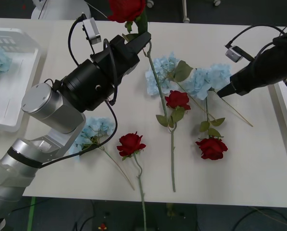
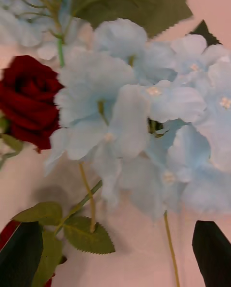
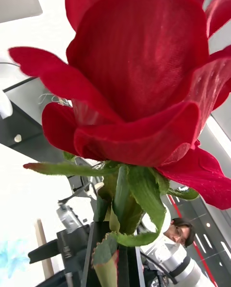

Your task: Put the red flowers into the right box and the blue flowers into the left box

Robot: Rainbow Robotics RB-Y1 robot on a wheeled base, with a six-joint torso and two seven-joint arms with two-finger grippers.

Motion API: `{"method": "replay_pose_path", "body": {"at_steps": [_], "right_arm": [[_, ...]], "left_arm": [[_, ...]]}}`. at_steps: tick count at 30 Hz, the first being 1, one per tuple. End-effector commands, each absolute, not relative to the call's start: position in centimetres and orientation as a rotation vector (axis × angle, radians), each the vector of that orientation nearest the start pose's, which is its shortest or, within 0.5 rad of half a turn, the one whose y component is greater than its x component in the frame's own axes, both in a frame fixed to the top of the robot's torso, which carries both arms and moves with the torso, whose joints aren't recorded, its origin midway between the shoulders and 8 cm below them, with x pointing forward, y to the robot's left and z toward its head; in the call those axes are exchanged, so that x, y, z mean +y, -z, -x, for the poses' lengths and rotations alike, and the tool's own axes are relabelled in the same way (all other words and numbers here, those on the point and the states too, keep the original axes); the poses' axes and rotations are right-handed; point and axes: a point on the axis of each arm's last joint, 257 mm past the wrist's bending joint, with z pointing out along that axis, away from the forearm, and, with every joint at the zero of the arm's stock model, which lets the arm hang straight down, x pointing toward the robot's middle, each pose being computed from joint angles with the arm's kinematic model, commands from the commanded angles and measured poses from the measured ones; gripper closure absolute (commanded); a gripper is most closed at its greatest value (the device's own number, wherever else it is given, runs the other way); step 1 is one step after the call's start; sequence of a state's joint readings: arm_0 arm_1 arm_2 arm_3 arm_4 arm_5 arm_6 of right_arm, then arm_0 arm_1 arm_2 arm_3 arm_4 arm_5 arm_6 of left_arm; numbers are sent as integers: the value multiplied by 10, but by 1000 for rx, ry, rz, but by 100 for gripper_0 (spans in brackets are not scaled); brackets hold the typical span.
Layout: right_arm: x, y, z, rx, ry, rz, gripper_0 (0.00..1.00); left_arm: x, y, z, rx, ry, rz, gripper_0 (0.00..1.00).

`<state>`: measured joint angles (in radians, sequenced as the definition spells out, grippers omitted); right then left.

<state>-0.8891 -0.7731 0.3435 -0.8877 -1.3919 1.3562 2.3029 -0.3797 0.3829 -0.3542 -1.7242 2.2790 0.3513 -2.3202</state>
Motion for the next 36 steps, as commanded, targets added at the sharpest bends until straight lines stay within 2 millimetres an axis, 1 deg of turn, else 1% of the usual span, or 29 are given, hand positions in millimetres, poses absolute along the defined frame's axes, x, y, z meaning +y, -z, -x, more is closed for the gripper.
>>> {"method": "replay_pose_path", "body": {"at_steps": [1, 5, 8, 10, 11, 12, 14, 17, 18, 19, 21, 22, 23, 26, 29, 31, 32, 35, 36], "right_arm": [[-268, 152, -542, 2335, -583, 1000, 10], [-236, 124, -519, 2249, -831, 1003, 10], [-214, 109, -505, 2173, -947, 1009, 10], [-205, 102, -498, 2136, -982, 1021, 10], [-194, 96, -491, 2113, -1017, 1018, 10], [-191, 95, -488, 2110, -1031, 1014, 10], [-174, 83, -477, 2072, -1087, 1009, 10], [-160, 75, -462, 2047, -1132, 1014, 10], [-158, 72, -460, 2041, -1136, 1015, 10], [-152, 70, -452, 2031, -1156, 1022, 10], [-145, 69, -443, 2024, -1182, 1026, 10], [-139, 70, -435, 2014, -1207, 1031, 10], [-134, 71, -432, 2006, -1216, 1031, 10], [-119, 79, -421, 1980, -1238, 1035, 10], [-101, 89, -416, 1962, -1231, 1042, 10], [-91, 97, -418, 1966, -1196, 1056, 10], [-88, 100, -418, 1974, -1194, 1052, 10], [-67, 106, -418, 1986, -1192, 1041, 10], [-63, 107, -419, 1988, -1188, 1034, 10]], "left_arm": [[-22, -40, -481, 1290, 1618, -79, 100], [-21, -40, -481, 1292, 1621, -79, 100], [-21, -41, -482, 1293, 1616, -83, 100], [-21, -40, -481, 1295, 1618, -83, 100], [-21, -40, -481, 1295, 1617, -84, 100], [-21, -40, -482, 1294, 1616, -83, 100], [-21, -40, -482, 1295, 1610, -87, 100], [-21, -40, -482, 1294, 1610, -87, 100], [-21, -40, -482, 1295, 1608, -86, 100], [-20, -40, -482, 1294, 1610, -83, 100], [-21, -40, -482, 1295, 1611, -84, 100], [-19, -40, -483, 1297, 1610, -83, 100], [-19, -39, -483, 1298, 1609, -82, 100], [-19, -39, -483, 1301, 1609, -84, 100], [-17, -39, -484, 1303, 1610, -79, 100], [-16, -38, -484, 1306, 1609, -79, 100], [-15, -38, -484, 1307, 1610, -78, 100], [-14, -36, -485, 1313, 1602, -83, 100], [-14, -36, -485, 1313, 1602, -83, 100]]}}
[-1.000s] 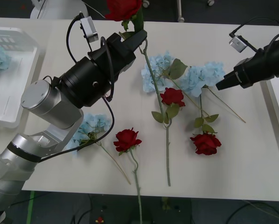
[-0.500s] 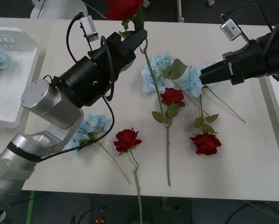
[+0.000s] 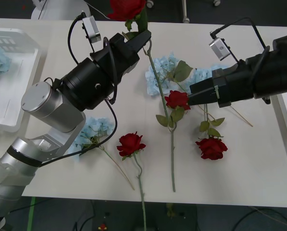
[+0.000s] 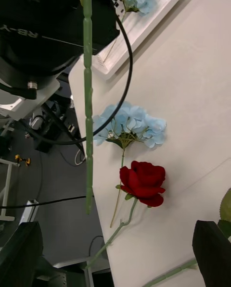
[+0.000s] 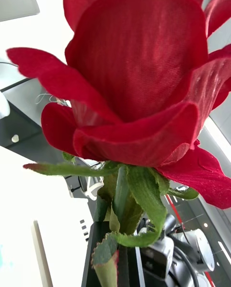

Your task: Put the red flowers into the right box and the blue flowers into the left box

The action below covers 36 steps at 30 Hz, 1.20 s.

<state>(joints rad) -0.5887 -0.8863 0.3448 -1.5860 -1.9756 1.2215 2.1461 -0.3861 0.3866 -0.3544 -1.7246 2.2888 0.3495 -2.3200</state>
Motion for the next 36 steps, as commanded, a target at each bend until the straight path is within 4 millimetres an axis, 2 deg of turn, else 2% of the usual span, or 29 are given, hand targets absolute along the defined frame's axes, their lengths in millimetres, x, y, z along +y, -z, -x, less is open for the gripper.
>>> {"method": "replay_pose_path", "body": {"at_steps": [1, 6, 10, 14, 16, 18, 19, 21, 24, 26, 36], "right_arm": [[-58, 108, -420, 1991, -1186, 1027, 10], [-32, 108, -420, 1991, -1202, 1003, 10], [-19, 106, -420, 2009, -1219, 988, 10], [-8, 116, -416, 2030, -1201, 1020, 12], [-3, 118, -415, 2032, -1205, 1024, 22], [-1, 120, -414, 2037, -1206, 1020, 43], [0, 121, -414, 2039, -1206, 1023, 50], [2, 121, -413, 2044, -1209, 1023, 76], [7, 120, -411, 2047, -1226, 1016, 95], [8, 119, -412, 2047, -1230, 1007, 100], [10, 117, -415, 2052, -1234, 981, 100]], "left_arm": [[-13, -36, -485, 1315, 1602, -82, 100], [-13, -36, -485, 1315, 1601, -81, 100], [-13, -37, -485, 1312, 1603, -78, 100], [-13, -36, -485, 1316, 1604, -77, 100], [-13, -36, -485, 1315, 1605, -77, 100], [-13, -36, -485, 1315, 1605, -77, 100], [-13, -36, -486, 1316, 1604, -75, 100], [-13, -36, -486, 1314, 1605, -73, 100], [-13, -36, -486, 1314, 1604, -72, 100], [-12, -36, -487, 1314, 1602, -69, 100], [-11, -36, -488, 1315, 1603, -62, 100]]}}
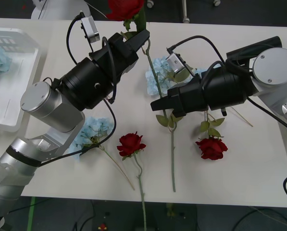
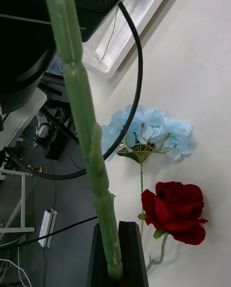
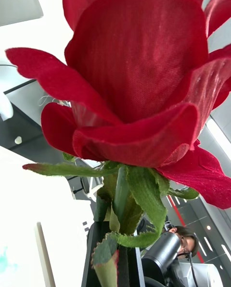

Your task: Put the red flowers into the right box and the blue flowers into the left box

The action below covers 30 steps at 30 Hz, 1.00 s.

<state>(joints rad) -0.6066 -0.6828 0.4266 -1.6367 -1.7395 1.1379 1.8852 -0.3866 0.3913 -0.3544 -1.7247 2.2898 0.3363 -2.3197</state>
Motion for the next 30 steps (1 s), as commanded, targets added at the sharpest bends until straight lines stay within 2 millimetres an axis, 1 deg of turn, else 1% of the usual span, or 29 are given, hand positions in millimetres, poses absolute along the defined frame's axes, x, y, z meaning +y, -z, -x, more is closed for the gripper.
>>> {"method": "replay_pose_path", "body": {"at_steps": [1, 2, 3, 4, 5, 6, 7, 11, 14, 16, 17, 19, 20, 22, 23, 24, 25, 26, 28, 29, 30], "right_arm": [[8, 118, -416, 2055, -1227, 983, 100], [8, 119, -417, 2056, -1221, 982, 100], [6, 120, -418, 2060, -1212, 981, 100], [5, 120, -418, 2063, -1209, 979, 100], [4, 121, -420, 2066, -1198, 980, 100], [1, 122, -421, 2071, -1185, 978, 100], [0, 123, -423, 2074, -1179, 976, 100], [-11, 126, -430, 2097, -1133, 963, 100], [-22, 129, -436, 2119, -1099, 947, 100], [-33, 130, -442, 2134, -1058, 935, 100], [-37, 130, -445, 2139, -1045, 926, 100], [-59, 131, -456, 2168, -973, 898, 100], [-67, 132, -460, 2184, -950, 880, 100], [-100, 129, -475, 2229, -865, 809, 100], [-109, 129, -479, 2242, -840, 792, 100], [-129, 128, -487, 2268, -794, 744, 100], [-155, 128, -496, 2299, -724, 699, 100], [-167, 127, -501, 2308, -687, 682, 100], [-225, 128, -516, 2357, -528, 613, 100], [-240, 126, -520, 2368, -490, 595, 100], [-271, 125, -524, 2398, -414, 557, 100]], "left_arm": [[-12, -36, -487, 1314, 1606, -61, 100], [-12, -36, -487, 1314, 1609, -59, 100], [-11, -37, -487, 1314, 1613, -56, 95], [-10, -37, -488, 1313, 1612, -55, 83], [-11, -37, -487, 1314, 1617, -52, 46], [-10, -37, -488, 1315, 1617, -52, 14], [-9, -37, -488, 1314, 1619, -49, 1], [-2, -34, -488, 1331, 1616, -55, 0], [13, -29, -489, 1352, 1586, -68, 0], [33, -24, -487, 1364, 1549, -78, 0], [38, -23, -486, 1369, 1541, -86, 0], [68, -13, -484, 1399, 1475, -135, 0], [76, -10, -484, 1410, 1450, -154, 0], [105, 5, -479, 1466, 1383, -236, 0], [111, 8, -478, 1480, 1373, -256, 0], [123, 16, -474, 1511, 1360, -300, 0], [136, 22, -471, 1538, 1347, -346, 0], [142, 25, -469, 1553, 1341, -367, 0], [172, 41, -466, 1619, 1298, -436, 0], [178, 46, -465, 1637, 1285, -454, 0], [190, 54, -463, 1672, 1260, -485, 0]]}}
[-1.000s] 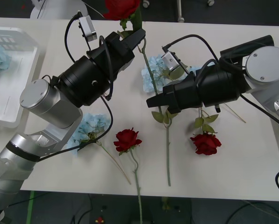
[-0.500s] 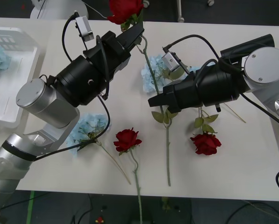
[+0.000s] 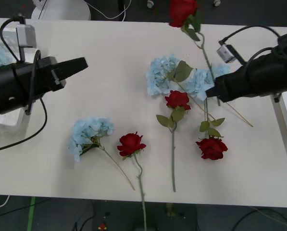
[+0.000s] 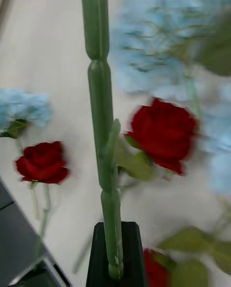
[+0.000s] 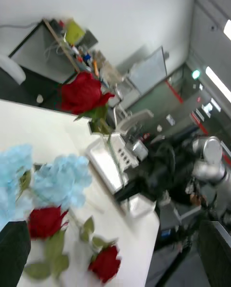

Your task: Put the red flowers into the right box and the blue flowers into the left box

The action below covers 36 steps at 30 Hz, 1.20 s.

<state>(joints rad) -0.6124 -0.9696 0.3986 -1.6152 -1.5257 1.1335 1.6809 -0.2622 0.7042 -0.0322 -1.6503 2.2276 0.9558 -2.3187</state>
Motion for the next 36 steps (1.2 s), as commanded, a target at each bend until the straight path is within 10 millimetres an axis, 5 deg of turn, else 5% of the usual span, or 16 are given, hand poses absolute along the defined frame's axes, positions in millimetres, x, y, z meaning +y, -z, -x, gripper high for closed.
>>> {"method": "replay_pose_path", "body": {"at_steps": [1, 5, 10, 18, 26, 36], "right_arm": [[-300, 123, -528, 2424, -347, 517, 100], [-407, 121, -529, 2511, -102, 362, 100], [-510, 121, -516, 2572, 137, 241, 100], [-618, 136, -474, 2665, 310, 75, 100], [-669, 180, -459, 2712, 525, -6, 100], [-681, 226, -478, 2658, 741, 69, 100]], "left_arm": [[201, 61, -462, 1704, 1239, -506, 0], [227, 87, -451, 1861, 1228, -501, 0], [249, 110, -439, 2092, 1193, -453, 0], [262, 107, -415, 2471, 1109, -237, 0], [225, 113, -388, 2687, 834, 192, 0], [187, 186, -346, 2676, 554, 594, 0]]}}
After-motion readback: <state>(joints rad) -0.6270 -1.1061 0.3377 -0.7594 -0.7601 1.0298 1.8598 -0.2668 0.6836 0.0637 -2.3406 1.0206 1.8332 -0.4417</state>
